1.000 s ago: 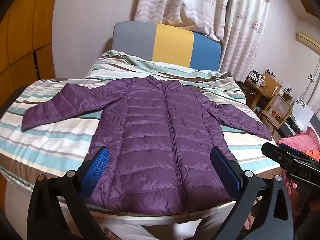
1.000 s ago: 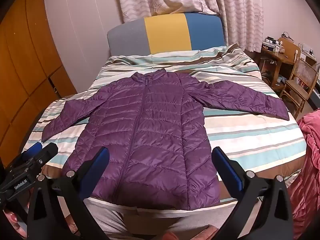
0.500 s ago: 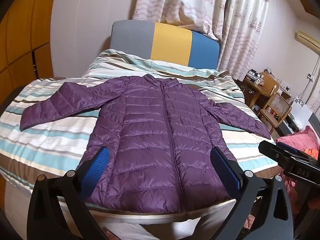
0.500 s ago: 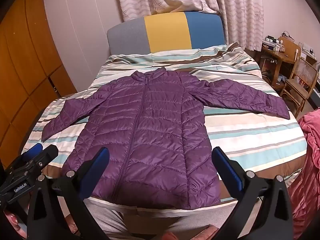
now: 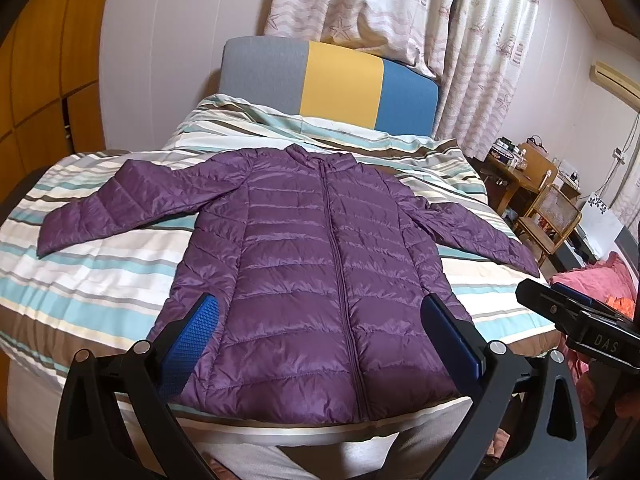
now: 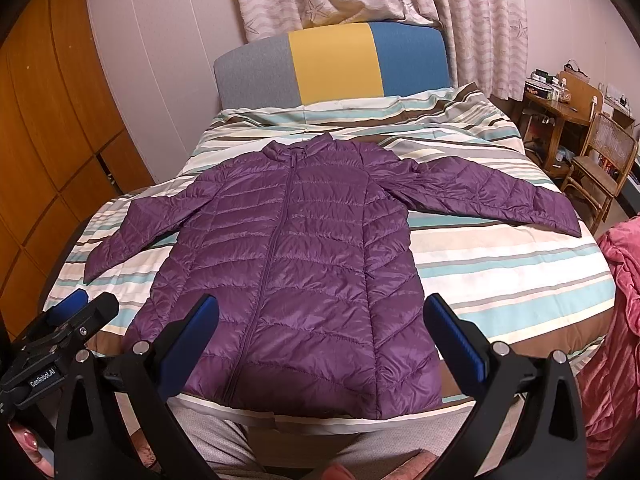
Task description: Fold large clothes
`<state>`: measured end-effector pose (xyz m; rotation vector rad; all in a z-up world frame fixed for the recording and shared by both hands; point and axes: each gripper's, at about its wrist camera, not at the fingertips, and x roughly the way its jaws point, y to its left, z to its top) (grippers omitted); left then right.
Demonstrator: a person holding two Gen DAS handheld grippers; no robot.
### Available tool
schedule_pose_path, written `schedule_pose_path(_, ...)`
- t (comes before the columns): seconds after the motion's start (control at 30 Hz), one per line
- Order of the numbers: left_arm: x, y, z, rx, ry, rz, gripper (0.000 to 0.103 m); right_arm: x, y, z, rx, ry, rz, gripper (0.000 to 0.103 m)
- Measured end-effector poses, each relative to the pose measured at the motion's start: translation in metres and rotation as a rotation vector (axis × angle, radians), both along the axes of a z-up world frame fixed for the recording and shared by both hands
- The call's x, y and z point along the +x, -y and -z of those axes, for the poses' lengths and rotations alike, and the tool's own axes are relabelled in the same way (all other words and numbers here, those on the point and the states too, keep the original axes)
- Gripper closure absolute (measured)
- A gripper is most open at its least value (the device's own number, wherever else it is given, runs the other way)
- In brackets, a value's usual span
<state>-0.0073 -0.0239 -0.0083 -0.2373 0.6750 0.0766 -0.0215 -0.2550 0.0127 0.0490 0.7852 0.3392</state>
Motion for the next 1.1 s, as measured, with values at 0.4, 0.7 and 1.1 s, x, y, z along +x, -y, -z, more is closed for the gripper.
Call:
schedule_pose_path(0.4,0.001,-0.004,0.009,-0.012,-0.009,0.005,0.003,0.001,0.0,0.0,0.0,-0.002,0.002,0.002)
schedule_pose_path(0.7,0.001,-0.006,0.01,-0.017,-0.013,0.006,0.003,0.001,0.001,0.001,0.005,-0.003,0.0,0.002)
schedule_pose_path(1.1,0.001,-0.005,0.014,-0.022,-0.022,0.005,0.003,0.002,0.001,0.005,0.007,-0.006,-0.002,0.002)
